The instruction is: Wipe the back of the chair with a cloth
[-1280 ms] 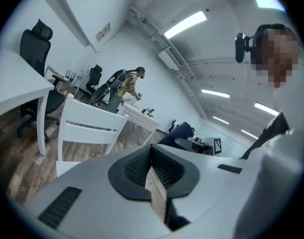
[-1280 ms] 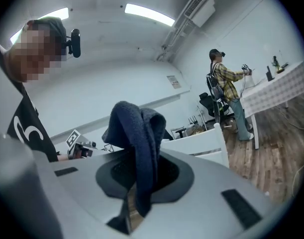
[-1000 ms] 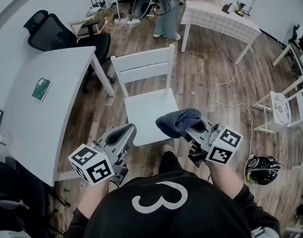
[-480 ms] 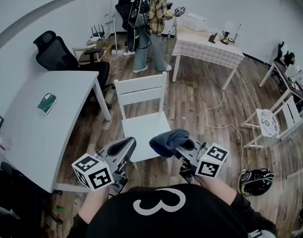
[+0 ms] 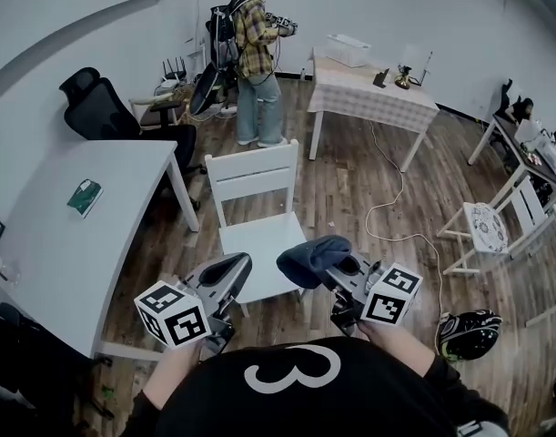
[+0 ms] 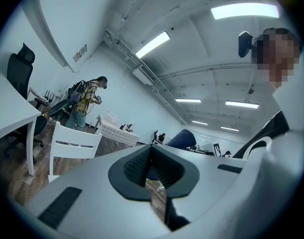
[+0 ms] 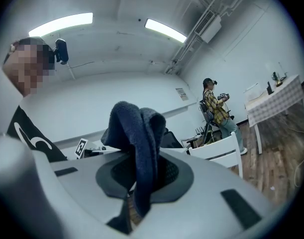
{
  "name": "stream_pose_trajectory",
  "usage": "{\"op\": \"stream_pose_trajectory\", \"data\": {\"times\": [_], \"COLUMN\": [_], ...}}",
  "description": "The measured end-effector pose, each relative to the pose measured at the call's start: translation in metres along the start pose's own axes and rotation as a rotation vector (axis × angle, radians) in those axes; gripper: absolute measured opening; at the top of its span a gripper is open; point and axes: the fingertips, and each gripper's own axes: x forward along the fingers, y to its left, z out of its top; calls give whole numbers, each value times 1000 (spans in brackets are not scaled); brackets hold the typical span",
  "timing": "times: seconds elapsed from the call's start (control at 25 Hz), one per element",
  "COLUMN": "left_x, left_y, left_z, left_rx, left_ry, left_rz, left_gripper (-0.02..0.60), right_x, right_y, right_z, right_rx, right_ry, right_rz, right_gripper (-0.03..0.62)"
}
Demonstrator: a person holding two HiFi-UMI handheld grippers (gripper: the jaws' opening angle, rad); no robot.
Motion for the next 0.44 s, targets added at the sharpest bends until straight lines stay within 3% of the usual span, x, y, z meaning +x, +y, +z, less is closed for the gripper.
{"op": "stream_pose_trajectory", "data": {"times": [0.44], "left_x": [3], "left_y": [0], "left_z": [0], "left_rx": [7], "left_ry": [4], "left_rz": [7], "left_gripper": [14], "right_x": [3], "right_y": [-5], "right_z": [-1], "right_rx": [23], "right_ry": [-2], "right_rz": [21], "right_gripper": [51]}}
